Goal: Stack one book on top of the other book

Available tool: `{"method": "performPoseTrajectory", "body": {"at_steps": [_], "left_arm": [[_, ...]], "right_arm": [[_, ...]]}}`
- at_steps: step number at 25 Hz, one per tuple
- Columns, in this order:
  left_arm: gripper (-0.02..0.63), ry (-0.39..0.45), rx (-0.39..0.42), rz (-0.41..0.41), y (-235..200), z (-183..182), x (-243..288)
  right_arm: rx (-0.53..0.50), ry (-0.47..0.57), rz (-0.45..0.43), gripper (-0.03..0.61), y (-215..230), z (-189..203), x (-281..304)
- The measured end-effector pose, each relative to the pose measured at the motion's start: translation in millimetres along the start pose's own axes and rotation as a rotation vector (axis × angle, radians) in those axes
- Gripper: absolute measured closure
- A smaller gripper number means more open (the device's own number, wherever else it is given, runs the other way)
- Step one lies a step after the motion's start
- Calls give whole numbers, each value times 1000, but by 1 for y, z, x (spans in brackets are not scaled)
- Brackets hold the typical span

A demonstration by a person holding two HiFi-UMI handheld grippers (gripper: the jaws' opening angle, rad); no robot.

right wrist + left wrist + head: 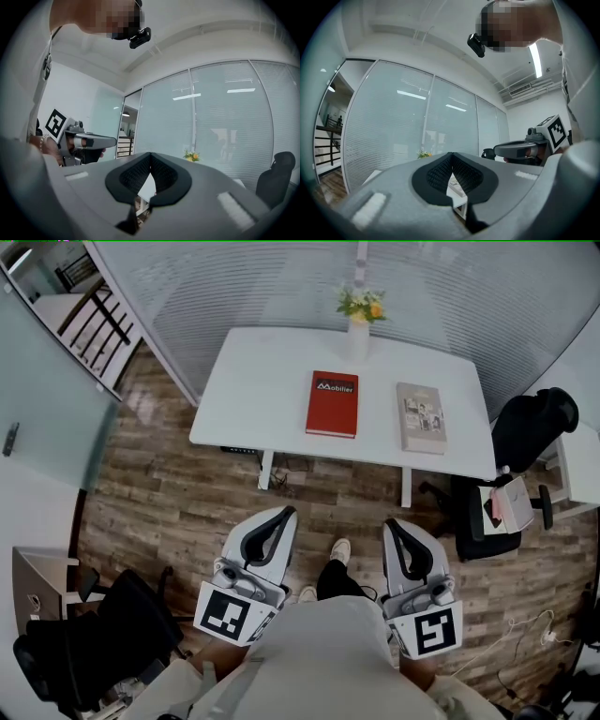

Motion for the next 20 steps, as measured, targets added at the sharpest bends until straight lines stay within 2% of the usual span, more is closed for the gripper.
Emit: {"method": "performPoseTrajectory", "body": {"at_steps": [13, 20], "left_arm": [[612, -18, 13, -5, 3, -5, 105], [612, -21, 17, 0, 5, -5, 160]], "right_arm": [[23, 11, -9, 574, 102, 9, 38], [71, 13, -2, 574, 148, 11, 57]]}}
Point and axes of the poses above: the fingertips, and each gripper's own axes: x forward along the fingers, y to its right, z out of its underside, the point moved 9 cm from there along -x, backward along the fingers, and after that the axes turned 4 degrees about -z, right-handed, at the moved point
